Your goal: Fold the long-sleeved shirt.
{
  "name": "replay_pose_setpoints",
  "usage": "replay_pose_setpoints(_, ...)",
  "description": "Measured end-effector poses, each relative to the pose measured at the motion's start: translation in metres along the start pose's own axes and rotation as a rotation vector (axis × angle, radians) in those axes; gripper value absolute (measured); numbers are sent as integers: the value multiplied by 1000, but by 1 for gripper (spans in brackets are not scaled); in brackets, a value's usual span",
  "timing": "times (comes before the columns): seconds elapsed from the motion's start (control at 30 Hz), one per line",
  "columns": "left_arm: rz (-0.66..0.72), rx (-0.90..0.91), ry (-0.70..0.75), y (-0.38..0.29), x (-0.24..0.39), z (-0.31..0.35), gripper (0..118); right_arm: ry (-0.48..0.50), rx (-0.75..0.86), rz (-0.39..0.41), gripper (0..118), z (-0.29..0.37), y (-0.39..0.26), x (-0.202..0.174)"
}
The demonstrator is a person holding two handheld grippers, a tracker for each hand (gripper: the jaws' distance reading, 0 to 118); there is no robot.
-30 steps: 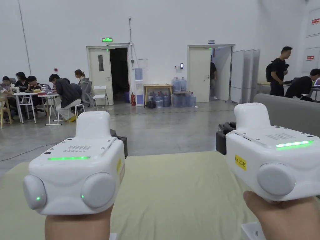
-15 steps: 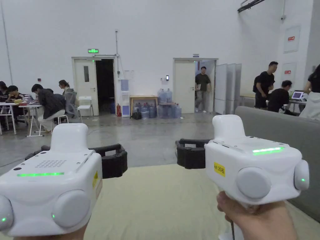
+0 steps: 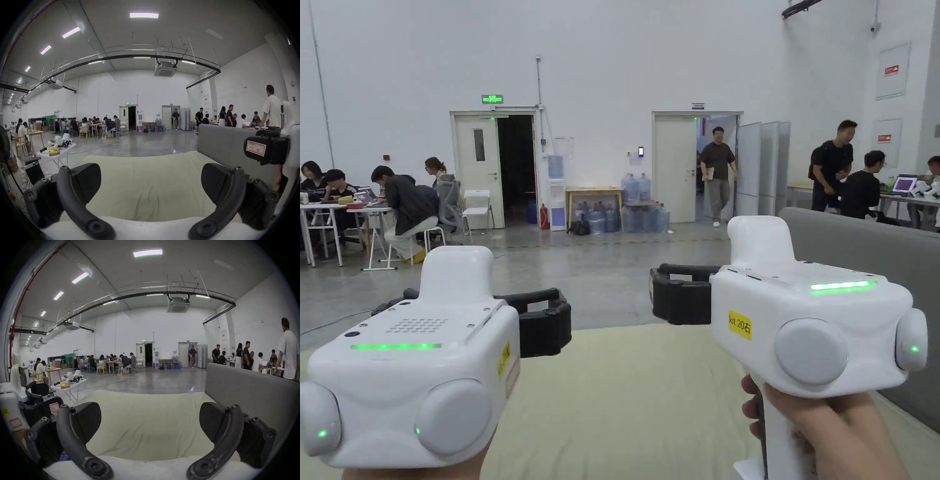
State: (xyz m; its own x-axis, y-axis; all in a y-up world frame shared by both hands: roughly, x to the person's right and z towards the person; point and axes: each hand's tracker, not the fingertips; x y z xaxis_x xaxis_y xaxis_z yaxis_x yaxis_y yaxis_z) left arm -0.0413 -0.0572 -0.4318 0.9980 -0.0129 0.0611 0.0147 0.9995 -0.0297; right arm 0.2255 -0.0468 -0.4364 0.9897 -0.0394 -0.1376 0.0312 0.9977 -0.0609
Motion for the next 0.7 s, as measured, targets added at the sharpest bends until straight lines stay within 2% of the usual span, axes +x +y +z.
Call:
replay_pose_setpoints(0.07, -4, 10, -3, 1, -1, -1, 118, -28, -17, 10, 118, -3, 1, -4)
replay_pose_setpoints(0.23, 1, -5, 2, 0, -2, -1, 118, -46, -50, -24, 118, -7, 1, -3)
replay_pose_setpoints(0.47, 0, -10, 6, 1, -2, -1, 118, -52, -57, -18, 118, -7, -1, -5)
replay_pose_setpoints(0.6, 7, -20, -4, 0, -2, -2, 118, -90, -71, -11, 118, -9, -2, -5)
replay_pose_setpoints(0.7, 8, -24, 6, -1, -3, -1, 118, -88, -84, -34, 118, -10, -3, -4)
